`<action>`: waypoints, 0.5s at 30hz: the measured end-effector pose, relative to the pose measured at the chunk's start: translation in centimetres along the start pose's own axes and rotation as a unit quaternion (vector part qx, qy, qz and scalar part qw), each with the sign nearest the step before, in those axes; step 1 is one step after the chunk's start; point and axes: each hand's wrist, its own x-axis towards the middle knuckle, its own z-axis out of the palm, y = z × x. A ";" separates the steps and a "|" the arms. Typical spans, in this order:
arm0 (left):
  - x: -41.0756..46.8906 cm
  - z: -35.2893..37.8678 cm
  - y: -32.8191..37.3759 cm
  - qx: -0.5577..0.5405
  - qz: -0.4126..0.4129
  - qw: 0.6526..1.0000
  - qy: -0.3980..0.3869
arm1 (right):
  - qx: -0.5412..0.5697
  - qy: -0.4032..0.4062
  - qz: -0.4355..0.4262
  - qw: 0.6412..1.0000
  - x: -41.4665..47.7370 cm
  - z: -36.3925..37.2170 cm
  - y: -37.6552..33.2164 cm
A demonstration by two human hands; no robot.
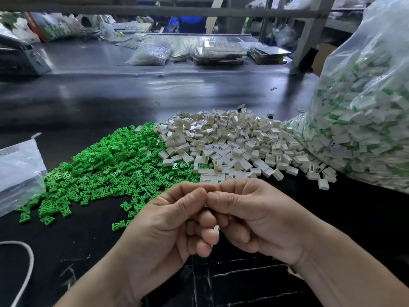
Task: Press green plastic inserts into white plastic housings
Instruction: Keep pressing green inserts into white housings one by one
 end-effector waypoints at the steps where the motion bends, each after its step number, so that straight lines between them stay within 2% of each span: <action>1: 0.0 0.1 0.0 -0.002 0.010 1.000 -0.003 | 0.016 -0.003 -0.007 1.000 0.0 0.2 0.0; 7: -0.1 -0.2 0.1 -0.012 0.006 0.999 -0.036 | 0.057 -0.030 -0.007 0.998 -0.1 0.5 0.1; 15: 0.0 -0.2 0.1 0.009 0.018 1.000 -0.016 | 0.077 -0.030 0.011 0.997 0.0 0.6 0.1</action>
